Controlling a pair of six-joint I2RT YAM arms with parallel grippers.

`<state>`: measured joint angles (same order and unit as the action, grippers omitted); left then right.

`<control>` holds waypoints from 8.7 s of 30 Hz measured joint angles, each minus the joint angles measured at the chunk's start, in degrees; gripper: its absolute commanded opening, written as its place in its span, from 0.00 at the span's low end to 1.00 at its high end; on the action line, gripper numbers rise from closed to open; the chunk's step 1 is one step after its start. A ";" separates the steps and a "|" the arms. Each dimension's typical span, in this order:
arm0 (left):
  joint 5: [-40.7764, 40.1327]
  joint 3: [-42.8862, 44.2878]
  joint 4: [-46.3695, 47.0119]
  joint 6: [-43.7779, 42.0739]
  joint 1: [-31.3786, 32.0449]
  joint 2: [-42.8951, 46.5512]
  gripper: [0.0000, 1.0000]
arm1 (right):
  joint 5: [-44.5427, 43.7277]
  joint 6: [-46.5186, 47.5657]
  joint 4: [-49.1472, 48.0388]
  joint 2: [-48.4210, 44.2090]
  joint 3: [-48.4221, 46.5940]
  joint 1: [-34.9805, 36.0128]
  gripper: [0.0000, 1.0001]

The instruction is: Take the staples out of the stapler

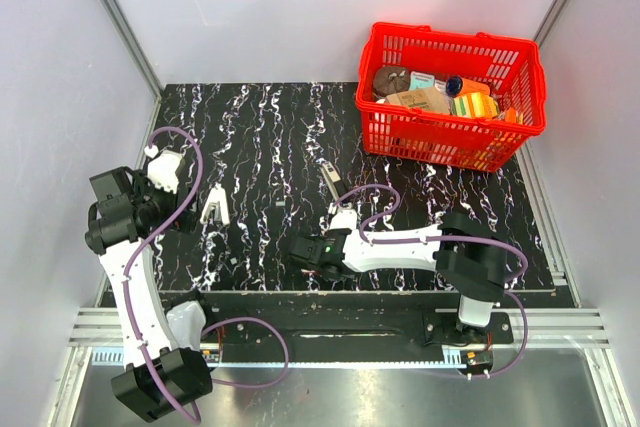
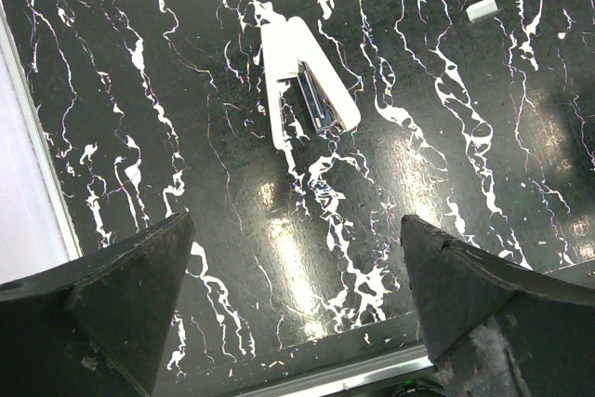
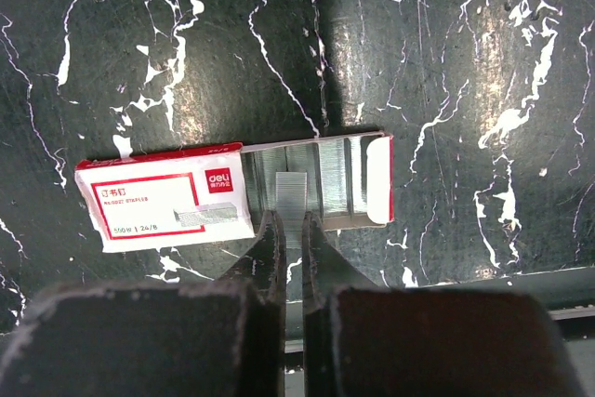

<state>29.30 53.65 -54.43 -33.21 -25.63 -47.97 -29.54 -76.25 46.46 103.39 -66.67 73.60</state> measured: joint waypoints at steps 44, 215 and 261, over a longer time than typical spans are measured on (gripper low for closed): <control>-0.02 0.00 -0.13 -1.51 0.00 1.14 0.99 | -1.44 3.50 1.36 1.79 -2.45 -0.07 0.12; -29.92 13.22 24.52 36.30 48.72 -56.81 0.42 | 14.08 42.18 -27.34 -30.27 17.66 -31.01 0.12; -29.51 12.85 25.86 35.63 52.59 -57.13 0.24 | 14.25 42.84 -28.63 -29.86 18.16 -31.01 0.11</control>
<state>-0.21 66.50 -28.58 2.42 26.96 -105.10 -15.29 -33.41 17.82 73.54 -48.51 42.59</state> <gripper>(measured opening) 0.291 0.116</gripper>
